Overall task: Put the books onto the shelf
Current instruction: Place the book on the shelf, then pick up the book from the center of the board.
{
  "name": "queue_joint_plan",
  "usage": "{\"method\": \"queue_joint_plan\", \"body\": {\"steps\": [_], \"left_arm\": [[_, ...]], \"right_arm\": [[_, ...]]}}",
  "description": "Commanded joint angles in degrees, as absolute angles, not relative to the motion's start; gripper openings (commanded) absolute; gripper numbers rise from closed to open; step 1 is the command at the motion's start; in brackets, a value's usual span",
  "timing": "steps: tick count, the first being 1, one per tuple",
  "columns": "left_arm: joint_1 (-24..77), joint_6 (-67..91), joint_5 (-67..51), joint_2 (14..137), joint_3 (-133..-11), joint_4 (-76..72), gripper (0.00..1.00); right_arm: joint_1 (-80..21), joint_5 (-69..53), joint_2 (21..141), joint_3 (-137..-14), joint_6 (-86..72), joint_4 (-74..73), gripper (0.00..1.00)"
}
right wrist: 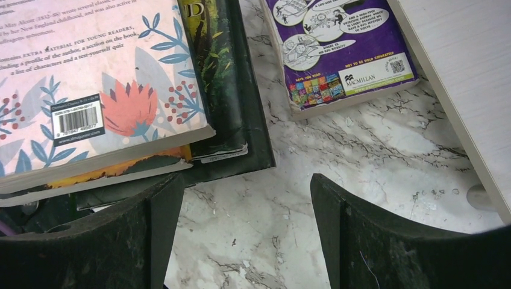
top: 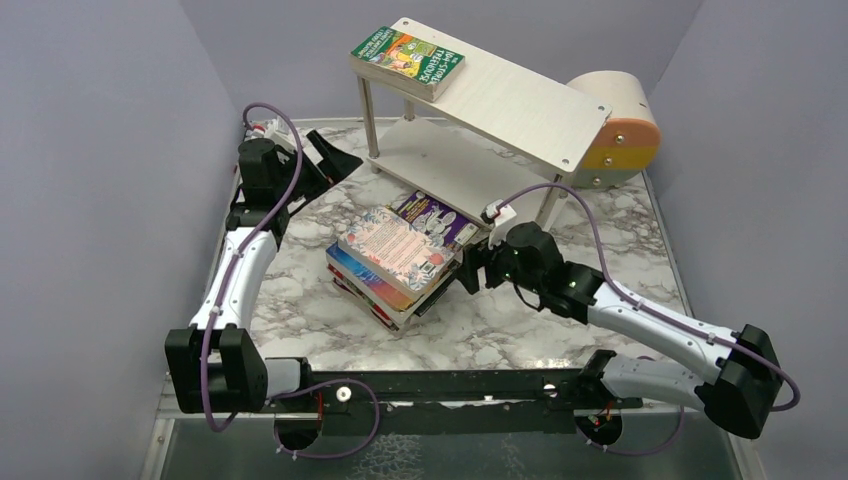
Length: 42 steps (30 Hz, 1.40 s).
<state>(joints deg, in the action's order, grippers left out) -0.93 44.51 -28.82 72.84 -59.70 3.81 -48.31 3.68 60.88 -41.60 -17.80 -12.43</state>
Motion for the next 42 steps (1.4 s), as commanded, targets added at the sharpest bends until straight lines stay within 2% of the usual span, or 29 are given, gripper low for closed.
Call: {"method": "queue_joint_plan", "body": {"steps": [1, 15, 25, 42], "left_arm": [[-0.2, 40.7, -32.9, 70.2, -58.5, 3.6, 0.91], [0.1, 34.7, -36.0, 71.8, -56.7, 9.4, 0.91], [0.1, 33.5, -37.2, 72.9, -56.2, 9.4, 0.91], [0.2, 31.5, -37.9, 72.9, -52.9, 10.7, 0.91]], "right_arm": [[-48.6, 3.8, 63.2, -43.3, -18.0, -9.5, 0.76], [-48.6, 7.5, 70.4, -51.6, -16.7, -13.2, 0.76], [-48.6, 10.9, 70.8, -51.2, -16.8, -13.0, 0.76], [-48.6, 6.1, 74.9, -55.6, -13.6, -8.7, 0.76]]}}
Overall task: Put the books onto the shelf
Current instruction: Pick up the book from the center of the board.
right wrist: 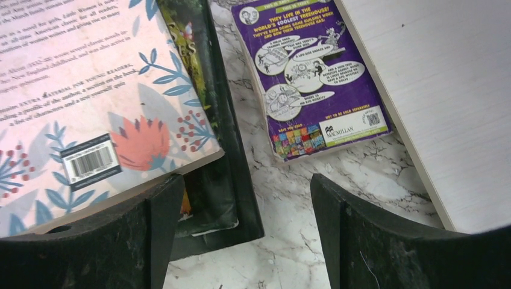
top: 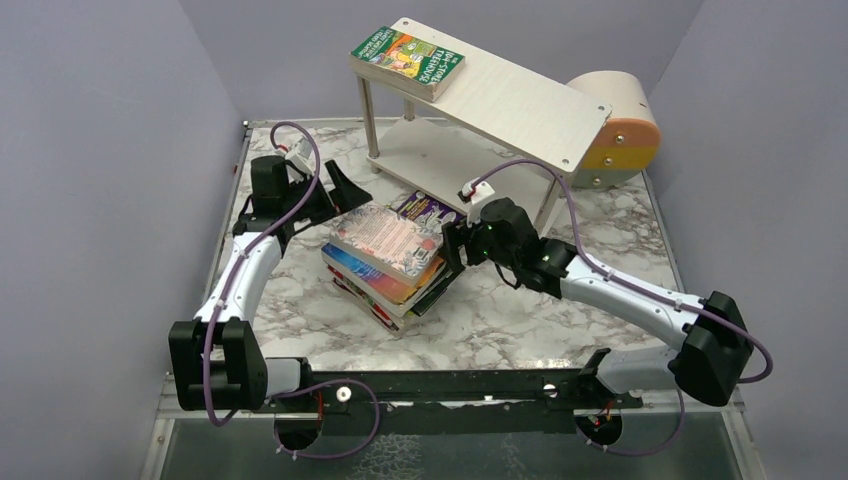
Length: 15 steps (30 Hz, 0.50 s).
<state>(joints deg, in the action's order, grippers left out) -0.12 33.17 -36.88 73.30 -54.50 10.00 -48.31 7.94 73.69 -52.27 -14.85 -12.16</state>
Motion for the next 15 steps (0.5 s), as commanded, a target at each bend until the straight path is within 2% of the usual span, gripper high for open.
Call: {"method": "queue_joint_plan", "body": {"steps": [1, 15], "left_arm": [[0.1, 31.4, -37.7, 72.8, -52.5, 10.8, 0.91], [-6.4, 32.8, -41.0, 67.0, -48.7, 11.0, 0.92]], "right_arm": [[-48.6, 5.9, 75.2, -55.9, -13.5, -8.6, 0.76], [-48.6, 2.0, 76.2, -57.0, -14.2, -9.0, 0.76]]}}
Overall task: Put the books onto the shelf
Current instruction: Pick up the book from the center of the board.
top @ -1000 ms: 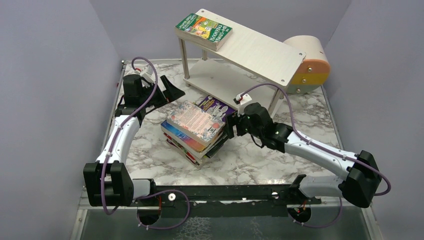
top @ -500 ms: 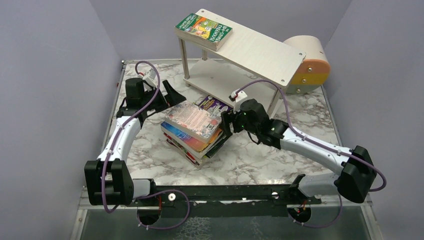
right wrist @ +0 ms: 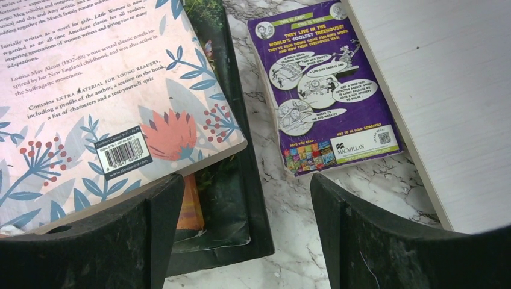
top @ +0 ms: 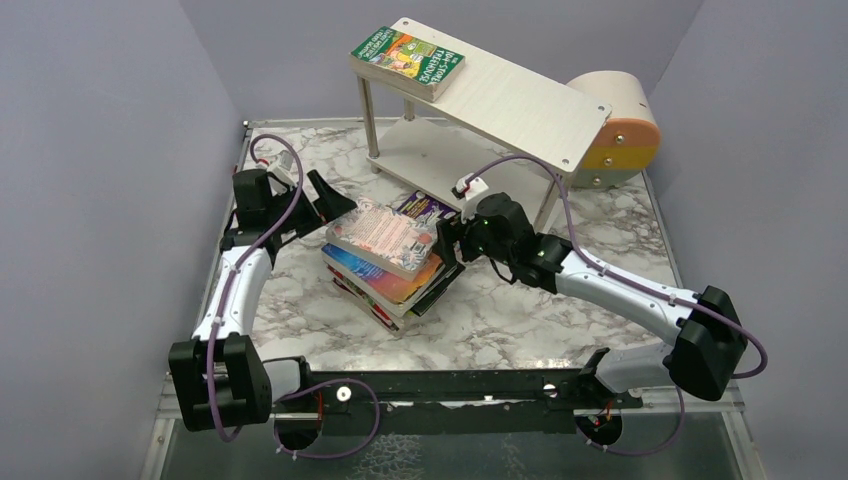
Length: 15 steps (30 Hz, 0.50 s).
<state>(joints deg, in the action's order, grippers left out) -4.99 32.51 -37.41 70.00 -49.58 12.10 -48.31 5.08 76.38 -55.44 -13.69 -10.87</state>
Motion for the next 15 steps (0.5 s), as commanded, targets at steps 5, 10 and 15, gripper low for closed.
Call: {"method": "queue_joint_plan", "body": {"steps": [5, 10, 15], "left_arm": [[-6.7, 34.3, -43.2, 66.9, -47.4, 9.4, 0.92], [-6.8, 34.2, -44.0, 66.6, -46.7, 9.5, 0.92], [-7.3, 33.8, -44.4, 65.8, -46.0, 10.1, 0.92]], "right_arm": [[-49.7, 1.6, 75.6, -56.0, -15.0, -8.9, 0.76], [-51.3, 1.7, 76.0, -55.8, -15.8, -8.6, 0.76], [-52.7, 2.0, 77.0, -56.6, -16.2, -8.2, 0.76]]}}
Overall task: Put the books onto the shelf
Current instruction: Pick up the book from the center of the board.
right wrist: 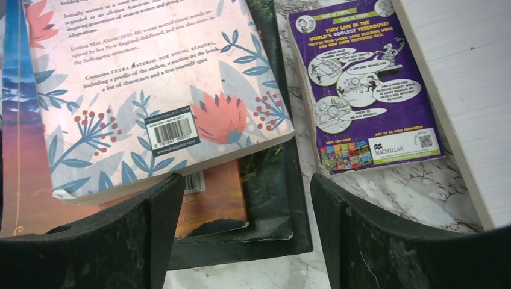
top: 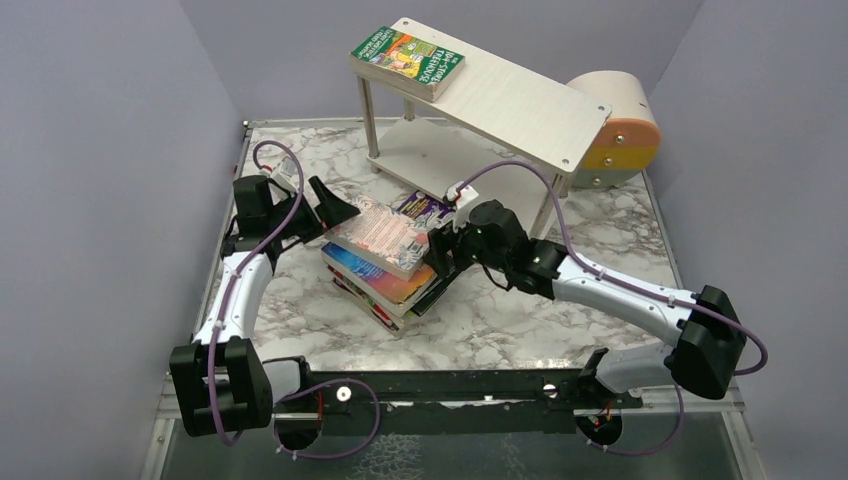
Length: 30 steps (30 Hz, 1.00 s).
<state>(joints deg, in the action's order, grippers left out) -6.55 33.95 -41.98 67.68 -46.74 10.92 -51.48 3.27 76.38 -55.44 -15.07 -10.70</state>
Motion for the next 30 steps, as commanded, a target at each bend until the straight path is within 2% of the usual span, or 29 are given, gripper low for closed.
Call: {"method": "queue_joint_plan", "body": {"steps": [1, 5, 20, 30], "left_arm": [[-7.5, 33.9, -44.5, 65.6, -45.8, 10.0, 0.92], [-8.8, 35.0, -44.7, 64.3, -44.2, 9.0, 0.91], [-11.0, 46.4, -47.8, 63.5, -35.7, -10.0, 0.86], [-11.4, 51.9, -48.3, 65.3, -34.3, -19.7, 0.77]], "right_arm": [[-52.8, 2.0, 77.2, -56.6, -16.2, -8.0, 0.76], [-53.3, 2.2, 77.9, -57.2, -16.2, -7.8, 0.76], [-54.3, 1.9, 81.0, -59.4, -15.4, -6.6, 0.76], [-54.5, 1.8, 81.9, -59.8, -15.0, -6.4, 0.76]]}}
